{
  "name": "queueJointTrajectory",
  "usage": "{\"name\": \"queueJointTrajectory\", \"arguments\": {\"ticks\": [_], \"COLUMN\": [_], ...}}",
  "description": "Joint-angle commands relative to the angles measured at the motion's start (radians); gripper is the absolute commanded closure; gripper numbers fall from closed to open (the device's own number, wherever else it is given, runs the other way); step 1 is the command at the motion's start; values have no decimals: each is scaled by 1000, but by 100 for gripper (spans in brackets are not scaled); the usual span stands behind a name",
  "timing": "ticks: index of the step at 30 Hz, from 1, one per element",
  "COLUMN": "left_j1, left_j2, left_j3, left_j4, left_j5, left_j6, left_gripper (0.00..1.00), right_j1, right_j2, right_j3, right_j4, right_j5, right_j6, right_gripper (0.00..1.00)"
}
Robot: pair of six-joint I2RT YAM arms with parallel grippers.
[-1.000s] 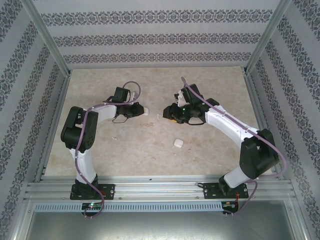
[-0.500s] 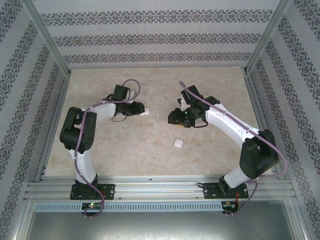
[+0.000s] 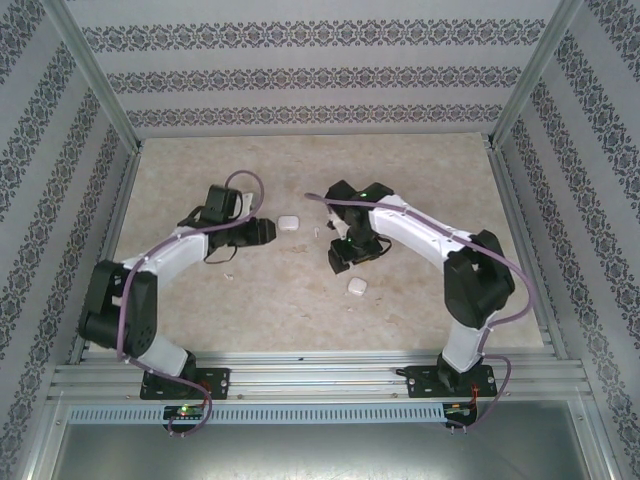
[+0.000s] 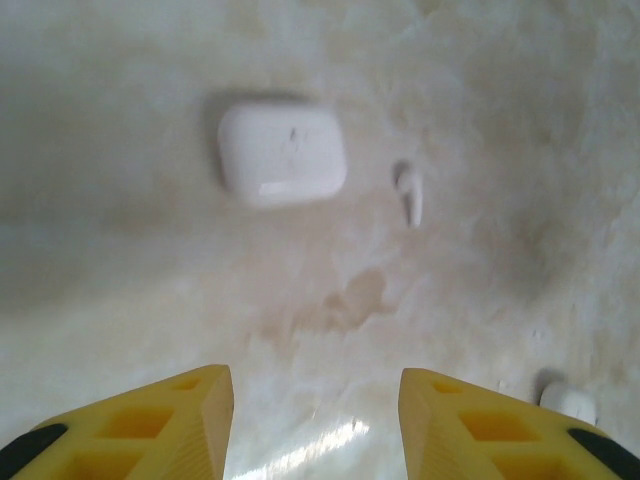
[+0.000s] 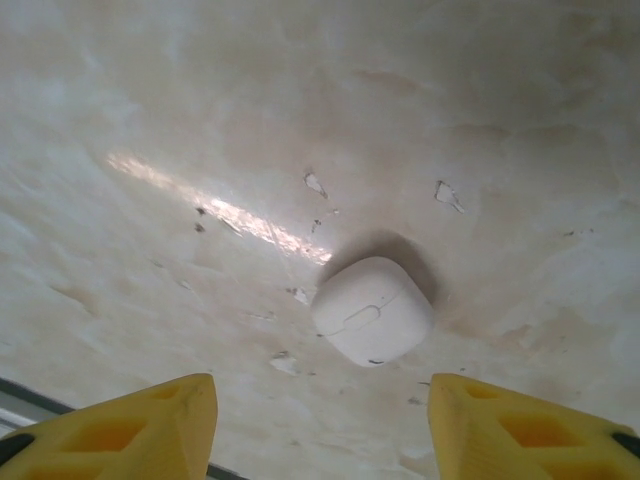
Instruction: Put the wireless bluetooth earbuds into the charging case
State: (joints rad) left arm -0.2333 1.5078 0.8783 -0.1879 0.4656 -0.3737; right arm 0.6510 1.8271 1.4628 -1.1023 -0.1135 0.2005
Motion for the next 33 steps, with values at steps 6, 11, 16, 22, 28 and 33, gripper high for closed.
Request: {"name": "queueJointTrajectory", "arguments": {"ticks": [6, 11, 16, 22, 28, 33], "left_j1": [5, 6, 6, 5, 6, 6], "left_j2": [-239, -334, -347, -327, -330, -336], "left_j3": [-217, -285, -287, -268, -271, -280], "left_j4": [-24, -18, -11, -10, -10, -8], "left_j5": [-31, -46, -49, -42, -39, -38], "left_j6": [-38, -59, -61, -57, -57, -59], "left_gripper": [54, 53, 53, 53, 54, 54], "right_j1": [41, 47, 50, 55, 56, 55], "right_j2": [179, 211, 242, 275, 289, 290], "right_j3": [78, 85, 69, 44, 26, 6], "right_j4": [-134, -110, -99, -79, -62, -47], "right_j5": [190, 160, 131, 108, 94, 83], "right_j6": [-171, -188, -200, -200, -176, -153], "right_gripper": [37, 30, 28, 28, 28, 32]}}
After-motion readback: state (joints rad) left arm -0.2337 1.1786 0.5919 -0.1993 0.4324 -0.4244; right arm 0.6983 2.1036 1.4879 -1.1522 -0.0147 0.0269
